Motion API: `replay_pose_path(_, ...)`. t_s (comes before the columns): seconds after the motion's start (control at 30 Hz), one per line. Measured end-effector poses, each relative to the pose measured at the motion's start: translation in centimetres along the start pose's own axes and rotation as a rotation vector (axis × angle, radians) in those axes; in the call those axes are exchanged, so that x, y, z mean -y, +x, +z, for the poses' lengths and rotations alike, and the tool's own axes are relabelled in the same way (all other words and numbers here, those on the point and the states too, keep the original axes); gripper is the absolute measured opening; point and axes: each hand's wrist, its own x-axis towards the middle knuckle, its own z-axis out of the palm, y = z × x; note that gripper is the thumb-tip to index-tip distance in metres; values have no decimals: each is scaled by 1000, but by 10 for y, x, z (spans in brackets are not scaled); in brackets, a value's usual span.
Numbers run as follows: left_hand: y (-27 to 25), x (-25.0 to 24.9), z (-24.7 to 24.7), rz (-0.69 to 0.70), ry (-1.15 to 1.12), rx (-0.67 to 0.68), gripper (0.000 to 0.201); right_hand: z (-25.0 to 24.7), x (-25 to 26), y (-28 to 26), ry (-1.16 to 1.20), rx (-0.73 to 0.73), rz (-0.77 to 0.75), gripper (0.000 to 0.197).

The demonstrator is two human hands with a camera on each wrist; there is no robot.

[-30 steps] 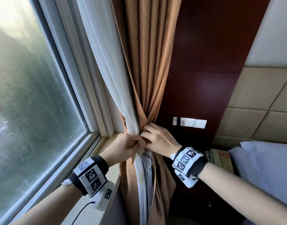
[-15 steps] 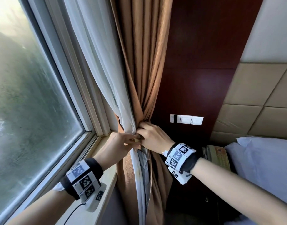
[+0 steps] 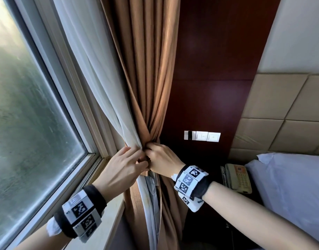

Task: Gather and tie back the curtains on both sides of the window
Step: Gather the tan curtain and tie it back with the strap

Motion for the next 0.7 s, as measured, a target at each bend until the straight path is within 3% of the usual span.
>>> replay_pose_path(0.13, -3, -1, 9, 44, -37, 68, 38, -9, -1, 10, -32, 43, 70, 16)
replay_pose_path(0.23, 2, -4, 11, -13, -115, 42, 36, -12, 1, 17, -40, 112, 107, 16)
replay_pose_path(0.33, 5, -6, 18, -130, -187, 47, 28, -19, 2, 26, 7, 197, 178, 14)
replay_pose_path(0.43, 7, -2, 25, -270, -248, 67, 38, -31, 3, 37, 65, 321, 262, 11)
replay_pose_path(0.57, 17, -1, 17, -397, -285, 126, 27, -33, 0, 48, 63, 336, 275, 37)
replay_pose_path(0.7, 23, -6, 10, -538, -325, 171, 21, -31, -5, 54, 84, 342, 266, 40)
